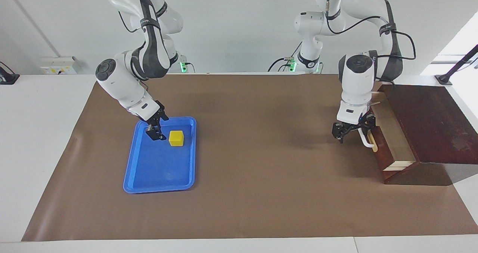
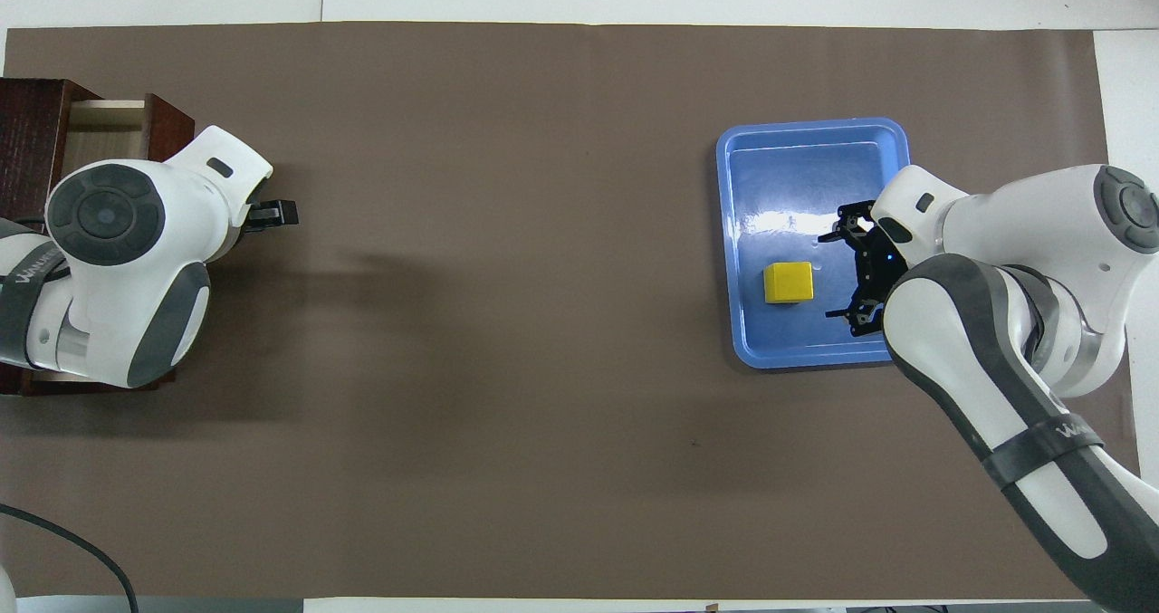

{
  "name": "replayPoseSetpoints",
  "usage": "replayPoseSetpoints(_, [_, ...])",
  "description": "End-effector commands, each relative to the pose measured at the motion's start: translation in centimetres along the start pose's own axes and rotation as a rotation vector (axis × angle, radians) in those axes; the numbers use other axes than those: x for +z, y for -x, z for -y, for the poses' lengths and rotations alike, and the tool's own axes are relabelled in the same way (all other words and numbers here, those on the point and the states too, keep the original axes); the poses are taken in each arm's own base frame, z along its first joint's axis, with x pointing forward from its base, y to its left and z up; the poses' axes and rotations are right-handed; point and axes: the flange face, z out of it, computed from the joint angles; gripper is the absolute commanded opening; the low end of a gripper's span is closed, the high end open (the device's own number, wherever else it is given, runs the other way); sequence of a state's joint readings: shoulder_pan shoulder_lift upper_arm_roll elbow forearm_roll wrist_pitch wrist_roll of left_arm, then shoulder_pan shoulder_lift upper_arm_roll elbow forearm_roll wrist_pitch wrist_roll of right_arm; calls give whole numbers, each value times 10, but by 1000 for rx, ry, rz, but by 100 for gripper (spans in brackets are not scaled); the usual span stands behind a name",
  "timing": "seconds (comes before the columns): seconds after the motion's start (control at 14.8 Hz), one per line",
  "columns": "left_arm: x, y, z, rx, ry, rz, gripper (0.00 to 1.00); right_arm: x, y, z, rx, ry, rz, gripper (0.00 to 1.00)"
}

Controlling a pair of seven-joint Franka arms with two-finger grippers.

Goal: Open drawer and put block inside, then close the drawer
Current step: 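Pull the drawer open with the left gripper while the right gripper lowers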

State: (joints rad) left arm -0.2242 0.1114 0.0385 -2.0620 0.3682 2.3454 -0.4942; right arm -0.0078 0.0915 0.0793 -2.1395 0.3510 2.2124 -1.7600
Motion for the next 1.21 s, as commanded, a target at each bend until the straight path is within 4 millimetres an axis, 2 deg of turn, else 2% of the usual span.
replayPoseSetpoints(0.0, [-11, 13, -38, -33, 55, 6, 100, 14, 12, 6, -20, -10, -41, 100])
replayPoseSetpoints(0.13, [-17, 16, -50, -26, 69, 9, 100, 20, 15, 7, -28, -17, -63, 100])
replayPoseSetpoints(0.34, [-21, 17, -59, -28, 81, 18, 100, 39, 20, 7, -45, -35, -107, 100])
replayPoseSetpoints(0.47, [-24, 18, -63, -24, 88, 18, 100, 40, 30, 8, -38, -41, -119, 100])
replayPoseSetpoints(0.61, [-27, 14, -62, -27, 82, 24, 100, 39, 30, 8, -40, -40, -119, 100])
replayPoseSetpoints(0.81, [-57, -23, -62, -79, 57, 99, 100, 49, 35, 6, -50, -41, -117, 100])
replayPoseSetpoints(0.94, [-98, -49, -57, -160, 114, 163, 100, 49, 35, 6, -50, -35, -114, 100])
replayPoseSetpoints(1.15, [-133, -51, -45, -247, 103, 220, 100, 50, 33, 2, -67, -10, -102, 100])
